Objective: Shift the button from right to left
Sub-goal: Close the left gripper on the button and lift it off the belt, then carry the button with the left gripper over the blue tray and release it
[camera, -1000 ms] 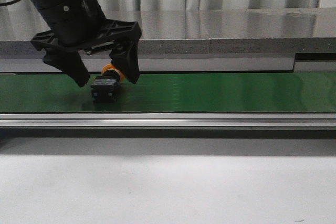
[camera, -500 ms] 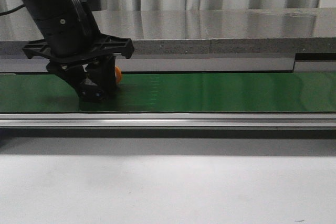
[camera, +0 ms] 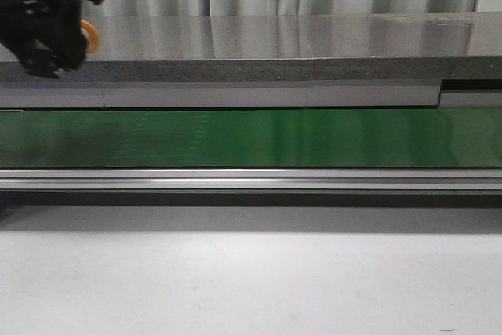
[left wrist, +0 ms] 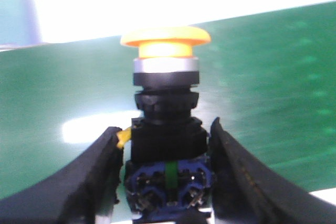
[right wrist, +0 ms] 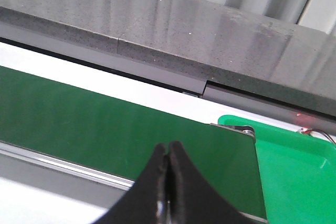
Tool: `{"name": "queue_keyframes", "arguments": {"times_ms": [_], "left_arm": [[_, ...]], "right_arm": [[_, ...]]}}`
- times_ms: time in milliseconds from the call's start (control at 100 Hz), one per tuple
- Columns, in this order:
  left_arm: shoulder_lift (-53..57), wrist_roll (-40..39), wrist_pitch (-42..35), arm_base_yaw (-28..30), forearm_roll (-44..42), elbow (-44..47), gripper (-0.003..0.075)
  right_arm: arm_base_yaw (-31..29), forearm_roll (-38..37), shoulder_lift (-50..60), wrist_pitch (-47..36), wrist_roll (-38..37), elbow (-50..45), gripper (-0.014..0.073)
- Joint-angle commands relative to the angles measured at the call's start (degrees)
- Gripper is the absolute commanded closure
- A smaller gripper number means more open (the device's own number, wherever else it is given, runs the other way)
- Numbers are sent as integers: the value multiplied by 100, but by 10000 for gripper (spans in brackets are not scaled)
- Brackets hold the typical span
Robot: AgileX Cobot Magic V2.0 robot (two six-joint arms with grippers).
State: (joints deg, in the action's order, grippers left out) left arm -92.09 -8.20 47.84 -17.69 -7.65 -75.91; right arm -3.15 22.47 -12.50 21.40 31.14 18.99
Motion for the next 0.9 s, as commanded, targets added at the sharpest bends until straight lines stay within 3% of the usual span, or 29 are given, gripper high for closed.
{"name": "queue_keyframes", "arguments": {"times_ms": [0,220,470,680,890], "left_arm": [[423,-56,-19,379,-289,-169,590],[430,392,18,1367,-327,-44,591],[417,663,-676,2251,-327,309,591],[309,917,-1077,2818,-315,440,591],[-260,1357,-1147,3011,-34,440,591]], "right_arm": [[10,94,-31,-432,48,157,662],[10,94,-31,-432,48,157,662],[10,94,-31,-432,48,157,662],[10,94,-31,-432,48,157,662],[10,94,-31,-432,48,157,662]]}}
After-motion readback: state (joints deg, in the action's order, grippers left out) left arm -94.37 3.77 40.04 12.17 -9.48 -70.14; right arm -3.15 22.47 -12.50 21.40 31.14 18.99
